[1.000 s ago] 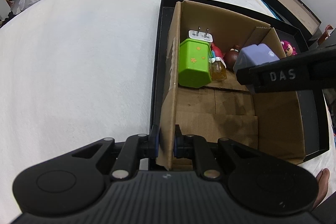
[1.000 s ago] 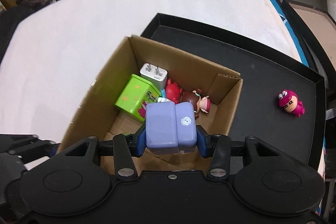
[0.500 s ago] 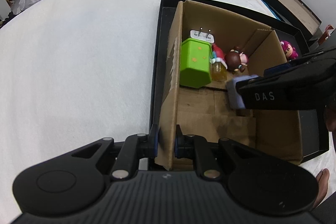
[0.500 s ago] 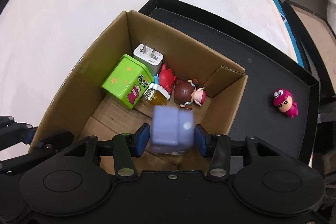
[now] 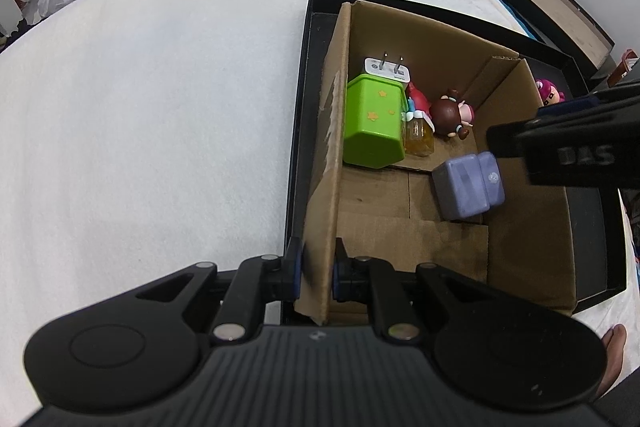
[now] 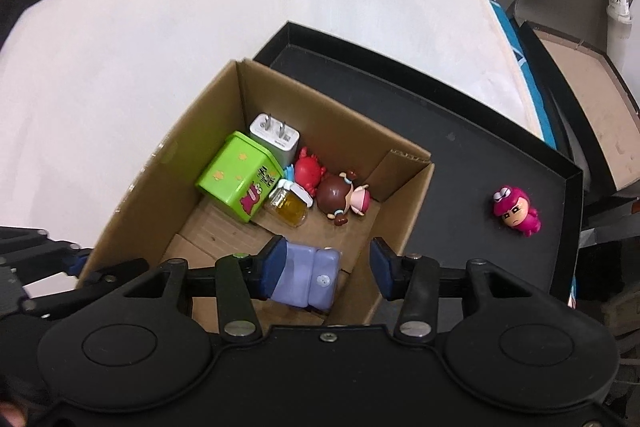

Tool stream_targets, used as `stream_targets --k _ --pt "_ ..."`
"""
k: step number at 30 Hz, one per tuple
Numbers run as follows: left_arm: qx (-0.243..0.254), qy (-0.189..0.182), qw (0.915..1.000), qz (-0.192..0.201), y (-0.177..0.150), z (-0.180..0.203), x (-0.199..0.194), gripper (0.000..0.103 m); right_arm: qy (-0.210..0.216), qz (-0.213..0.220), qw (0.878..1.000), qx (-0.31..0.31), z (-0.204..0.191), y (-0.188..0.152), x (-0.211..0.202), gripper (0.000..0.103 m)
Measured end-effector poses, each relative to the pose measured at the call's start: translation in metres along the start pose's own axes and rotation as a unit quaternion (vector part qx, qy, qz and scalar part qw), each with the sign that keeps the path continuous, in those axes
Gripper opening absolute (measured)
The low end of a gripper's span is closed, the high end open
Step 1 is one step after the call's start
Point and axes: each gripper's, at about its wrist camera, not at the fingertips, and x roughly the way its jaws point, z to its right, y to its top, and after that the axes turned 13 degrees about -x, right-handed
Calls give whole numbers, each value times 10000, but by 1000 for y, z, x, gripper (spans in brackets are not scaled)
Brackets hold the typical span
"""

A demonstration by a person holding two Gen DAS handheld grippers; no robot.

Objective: Organize rigid objects
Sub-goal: 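Lower the lavender block into the box and open the right tool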

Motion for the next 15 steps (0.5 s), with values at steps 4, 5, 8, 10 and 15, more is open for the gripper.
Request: stream_targets --k 4,5,8,10,15 --pt "13 -11 10000 -3 -1 -1 0 13 68 171 9998 8 6 -2 -15 48" --pt "17 -9 10000 -5 -1 -1 0 13 86 212 9997 7 7 -3 -18 48" --pt "18 5 10000 -17 0 0 0 13 145 353 9993 38 13 -6 -28 49" --pt "25 29 10000 -18 1 1 0 13 179 437 9989 83 18 -9 -33 49" --pt "28 87 10000 -19 1 3 1 12 238 594 9977 205 30 -16 -41 54"
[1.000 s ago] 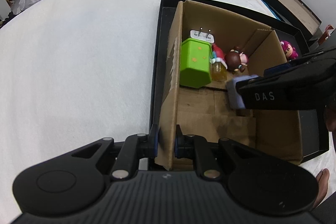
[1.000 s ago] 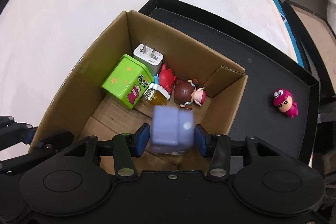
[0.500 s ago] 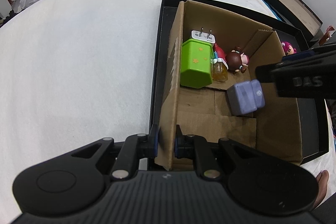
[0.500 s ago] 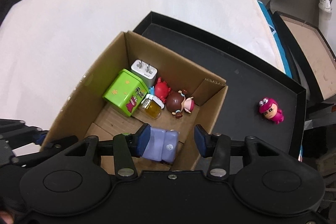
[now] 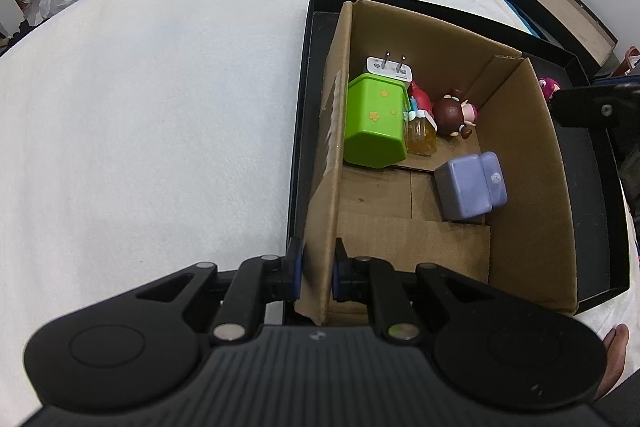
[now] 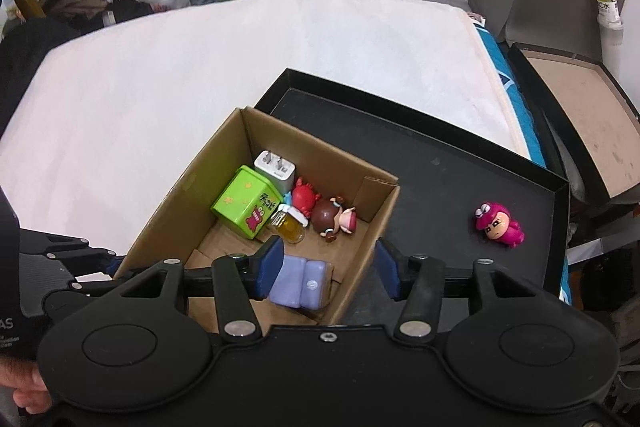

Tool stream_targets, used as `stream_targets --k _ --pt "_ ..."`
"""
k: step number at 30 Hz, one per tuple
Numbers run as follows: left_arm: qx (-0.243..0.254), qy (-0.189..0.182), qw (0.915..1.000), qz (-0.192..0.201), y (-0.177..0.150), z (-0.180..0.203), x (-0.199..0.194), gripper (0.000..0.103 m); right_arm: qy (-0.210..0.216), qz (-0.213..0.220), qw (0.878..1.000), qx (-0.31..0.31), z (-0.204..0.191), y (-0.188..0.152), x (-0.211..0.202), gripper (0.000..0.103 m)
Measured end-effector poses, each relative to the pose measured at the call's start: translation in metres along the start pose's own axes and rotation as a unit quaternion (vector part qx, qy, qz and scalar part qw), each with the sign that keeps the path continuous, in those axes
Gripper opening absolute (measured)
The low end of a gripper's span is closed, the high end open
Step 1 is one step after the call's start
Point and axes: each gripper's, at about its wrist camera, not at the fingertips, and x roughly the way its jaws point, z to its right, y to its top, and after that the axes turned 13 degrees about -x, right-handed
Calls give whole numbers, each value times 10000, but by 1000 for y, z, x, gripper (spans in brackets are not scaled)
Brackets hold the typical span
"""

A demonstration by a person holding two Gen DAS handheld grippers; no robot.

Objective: Organize rigid objects
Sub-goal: 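Lower the lavender block into the box and open the right tool, then move the right tool to the pink figure on the tray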

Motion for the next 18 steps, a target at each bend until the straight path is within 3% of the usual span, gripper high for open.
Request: stream_targets --k 18 --pt "79 253 9996 10 -1 10 2 11 212 568 9968 520 51 -37 -11 73"
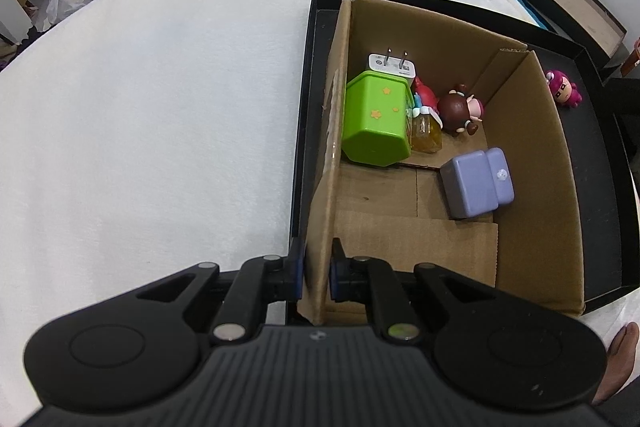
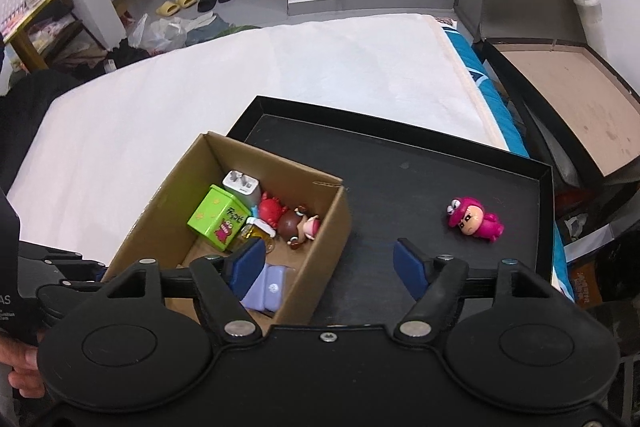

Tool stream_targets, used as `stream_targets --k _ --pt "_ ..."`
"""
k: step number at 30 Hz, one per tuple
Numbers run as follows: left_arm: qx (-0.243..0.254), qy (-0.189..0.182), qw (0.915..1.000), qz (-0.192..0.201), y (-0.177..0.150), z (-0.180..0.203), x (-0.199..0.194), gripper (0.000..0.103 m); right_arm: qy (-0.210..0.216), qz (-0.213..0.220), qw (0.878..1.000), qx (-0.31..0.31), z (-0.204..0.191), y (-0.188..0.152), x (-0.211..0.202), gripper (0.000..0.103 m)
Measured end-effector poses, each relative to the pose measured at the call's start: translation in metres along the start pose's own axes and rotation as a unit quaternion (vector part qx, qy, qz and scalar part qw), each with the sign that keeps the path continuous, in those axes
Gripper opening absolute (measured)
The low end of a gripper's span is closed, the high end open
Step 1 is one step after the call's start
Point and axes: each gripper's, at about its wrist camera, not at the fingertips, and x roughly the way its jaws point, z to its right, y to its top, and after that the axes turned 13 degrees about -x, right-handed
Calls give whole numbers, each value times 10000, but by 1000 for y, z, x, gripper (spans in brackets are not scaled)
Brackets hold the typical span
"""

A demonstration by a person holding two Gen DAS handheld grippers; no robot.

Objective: Organize rigid objects
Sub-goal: 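Move the right tool to the pink figure on the tray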

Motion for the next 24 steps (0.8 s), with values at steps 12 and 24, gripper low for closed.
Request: stream_targets --k 12,24 --pt "94 208 9997 -18 0 7 1 10 96 527 9969 574 40 -28 7 87" --pt "71 366 9993 -46 0 12 4 11 201 865 9913 973 67 -61 32 87"
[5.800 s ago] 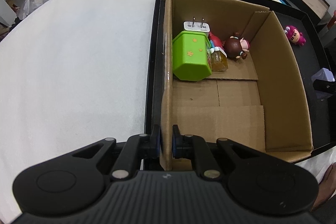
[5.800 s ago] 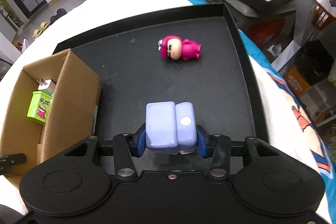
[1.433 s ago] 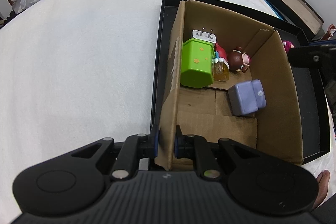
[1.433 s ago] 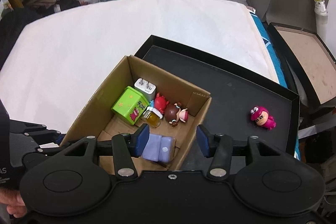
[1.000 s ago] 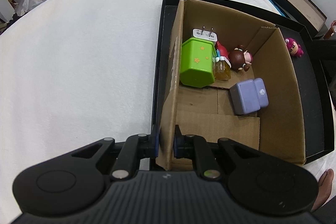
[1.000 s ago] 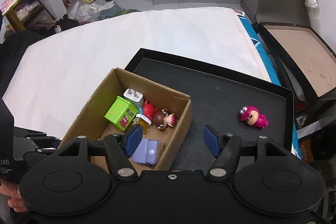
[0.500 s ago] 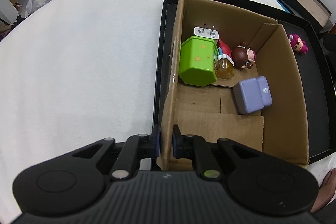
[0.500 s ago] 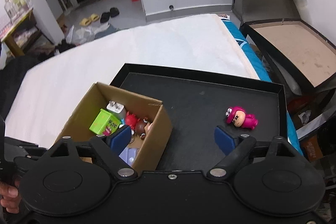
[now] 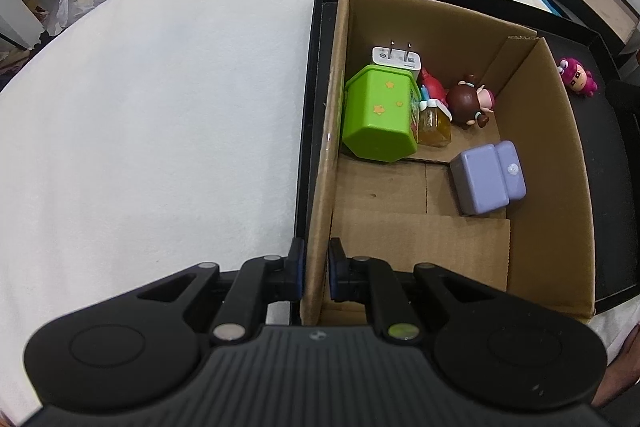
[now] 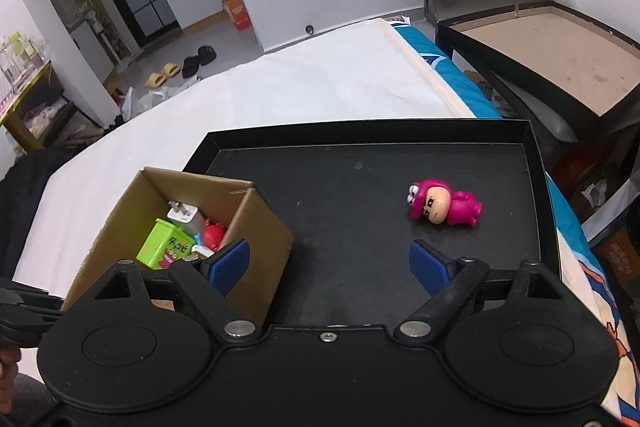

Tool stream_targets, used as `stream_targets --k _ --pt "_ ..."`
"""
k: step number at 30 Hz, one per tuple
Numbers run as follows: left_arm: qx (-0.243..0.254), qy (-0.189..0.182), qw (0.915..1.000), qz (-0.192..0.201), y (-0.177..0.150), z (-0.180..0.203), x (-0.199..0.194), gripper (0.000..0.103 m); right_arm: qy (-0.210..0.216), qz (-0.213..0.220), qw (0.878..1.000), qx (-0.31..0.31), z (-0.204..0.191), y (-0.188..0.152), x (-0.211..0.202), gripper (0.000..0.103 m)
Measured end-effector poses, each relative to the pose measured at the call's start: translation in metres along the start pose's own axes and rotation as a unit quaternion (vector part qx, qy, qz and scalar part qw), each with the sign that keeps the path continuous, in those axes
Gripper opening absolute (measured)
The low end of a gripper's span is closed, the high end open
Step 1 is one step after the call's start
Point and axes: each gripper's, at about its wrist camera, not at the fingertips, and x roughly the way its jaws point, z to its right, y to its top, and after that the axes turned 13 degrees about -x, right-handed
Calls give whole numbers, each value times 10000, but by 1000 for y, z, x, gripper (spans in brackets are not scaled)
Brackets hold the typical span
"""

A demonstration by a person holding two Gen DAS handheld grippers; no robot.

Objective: Organize rigid objects
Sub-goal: 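Move the right tool to the pink figure on the tray, then close the right tool on the pink figure and lift it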

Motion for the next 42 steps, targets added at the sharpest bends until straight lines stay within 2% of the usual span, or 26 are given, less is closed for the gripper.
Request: stream_targets --k 7,21,26,29,36,42 --pt "-57 17 10000 39 -2 0 -1 11 -358 10 9993 -90 21 -9 11 87" --pt "-258 33 9997 -25 1 -3 1 12 -1005 -71 9925 687 52 -9 52 87" --pt "-219 100 9997 -40 2 1 3 12 -1219 -92 9894 787 57 -12 62 88" --pt "-230 93 9997 -45 3 1 3 12 -1292 -88 9887 752 59 -12 67 96" --pt "-226 58 9997 -38 1 -1 2 12 -1393 -151 9872 759 59 -9 84 96" --pt "-252 39 9997 -51 2 -1 1 12 -1643 -262 9834 721 55 -8 95 96"
